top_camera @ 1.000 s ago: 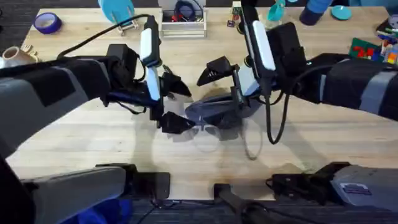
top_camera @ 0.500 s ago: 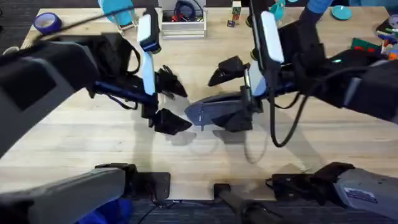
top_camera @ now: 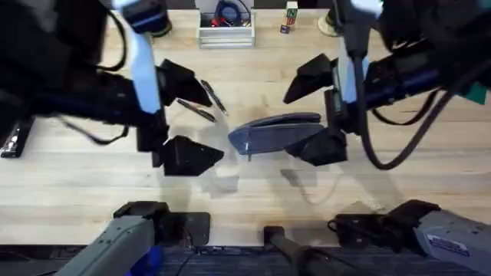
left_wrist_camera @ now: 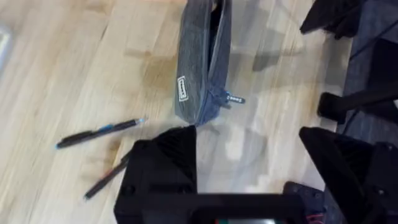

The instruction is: Unzip the bag, pick up the pens from the table one at a time and place them inside, then zip the bag closed.

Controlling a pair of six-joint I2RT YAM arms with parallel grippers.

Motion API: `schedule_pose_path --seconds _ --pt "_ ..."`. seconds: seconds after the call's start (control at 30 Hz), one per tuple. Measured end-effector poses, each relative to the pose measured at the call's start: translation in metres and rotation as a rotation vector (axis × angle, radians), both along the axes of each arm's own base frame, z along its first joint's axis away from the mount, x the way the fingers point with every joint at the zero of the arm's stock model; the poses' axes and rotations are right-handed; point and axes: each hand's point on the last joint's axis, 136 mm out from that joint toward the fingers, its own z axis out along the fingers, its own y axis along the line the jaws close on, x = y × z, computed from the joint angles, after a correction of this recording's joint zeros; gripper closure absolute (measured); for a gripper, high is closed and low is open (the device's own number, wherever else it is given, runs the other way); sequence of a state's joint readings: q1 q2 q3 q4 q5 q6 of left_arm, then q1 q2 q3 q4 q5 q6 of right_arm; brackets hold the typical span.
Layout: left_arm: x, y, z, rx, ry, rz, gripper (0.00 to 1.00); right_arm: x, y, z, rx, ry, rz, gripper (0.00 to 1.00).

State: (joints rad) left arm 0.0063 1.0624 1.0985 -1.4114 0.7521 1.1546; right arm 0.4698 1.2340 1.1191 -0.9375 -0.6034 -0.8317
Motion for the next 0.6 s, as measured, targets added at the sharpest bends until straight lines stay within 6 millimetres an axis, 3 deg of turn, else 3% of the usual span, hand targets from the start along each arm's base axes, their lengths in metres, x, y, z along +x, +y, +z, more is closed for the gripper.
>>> schedule_pose_path --seconds 0.13,0.37,0.6 --pt "-0.015 0.004 0.015 0.016 -0.017 0.068 0.004 -0.003 -0.01 0.012 -0.057 0.016 -0.032 0.006" --pt "-0.046 0.01 0.023 0.029 0.013 0.184 0.005 -0.003 -0.027 0.024 -0.154 0.005 -0.087 0.006" --pt "-0.06 0.013 0.032 0.031 -0.026 0.246 0.005 -0.01 -0.036 0.021 -0.199 0.038 -0.101 0.006"
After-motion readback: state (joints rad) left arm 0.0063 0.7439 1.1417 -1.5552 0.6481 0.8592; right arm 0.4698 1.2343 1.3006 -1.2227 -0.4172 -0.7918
